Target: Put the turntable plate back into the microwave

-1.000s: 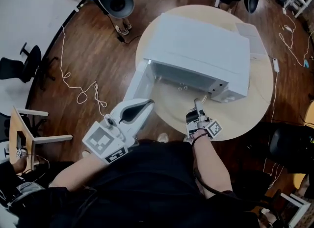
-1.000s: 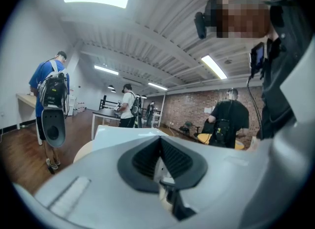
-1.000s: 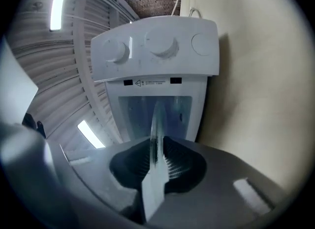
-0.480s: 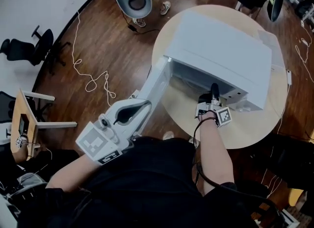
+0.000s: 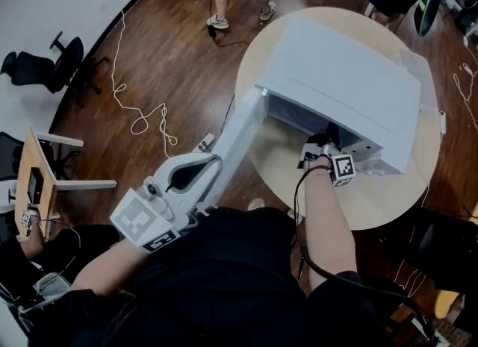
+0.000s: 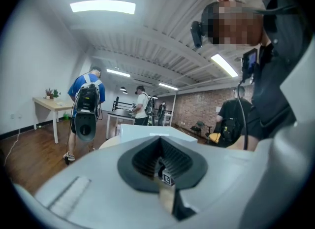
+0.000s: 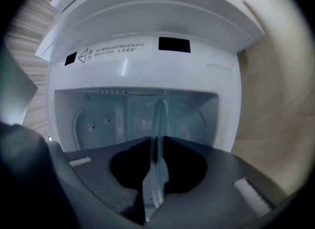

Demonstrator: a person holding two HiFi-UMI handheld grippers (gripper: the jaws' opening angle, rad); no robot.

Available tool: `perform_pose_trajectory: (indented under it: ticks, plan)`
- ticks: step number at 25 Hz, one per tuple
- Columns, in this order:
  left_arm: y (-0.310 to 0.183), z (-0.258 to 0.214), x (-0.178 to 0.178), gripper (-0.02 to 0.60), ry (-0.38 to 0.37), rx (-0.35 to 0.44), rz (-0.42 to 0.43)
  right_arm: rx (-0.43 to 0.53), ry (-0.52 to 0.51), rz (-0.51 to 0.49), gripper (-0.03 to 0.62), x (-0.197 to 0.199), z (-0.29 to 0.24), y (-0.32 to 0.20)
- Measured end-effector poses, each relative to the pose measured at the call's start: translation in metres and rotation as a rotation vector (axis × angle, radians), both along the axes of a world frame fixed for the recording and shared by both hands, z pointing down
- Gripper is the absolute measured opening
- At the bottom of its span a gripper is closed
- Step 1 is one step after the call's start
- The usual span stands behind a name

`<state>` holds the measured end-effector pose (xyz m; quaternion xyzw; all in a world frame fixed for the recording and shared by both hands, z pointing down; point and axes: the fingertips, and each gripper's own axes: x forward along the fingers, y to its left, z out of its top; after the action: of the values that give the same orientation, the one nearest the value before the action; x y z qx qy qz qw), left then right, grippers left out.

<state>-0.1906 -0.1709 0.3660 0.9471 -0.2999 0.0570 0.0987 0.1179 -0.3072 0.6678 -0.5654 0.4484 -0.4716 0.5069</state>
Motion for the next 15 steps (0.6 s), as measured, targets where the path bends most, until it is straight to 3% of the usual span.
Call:
perform_pose_trajectory:
  ticks: [5,6,9,15]
  plan:
    - [-0.005,-0.003,0.006,0.003,0.028,-0.003,-0.003,-0.207,0.008,0.011,0.026,0.004,0.019,0.006]
    - [-0.005,-0.003,0.008,0.003,0.036,-0.008,-0.002,-0.233,0.009,0.002,0.048,0.002,0.019,0.006]
    - [-0.006,-0.002,0.016,0.003,0.064,-0.027,0.003,-0.305,0.067,-0.068,0.243,-0.006,0.011,0.003]
    - [-0.009,0.001,0.021,0.003,0.094,-0.005,-0.027,-0.554,0.299,-0.207,0.262,-0.013,0.016,0.024]
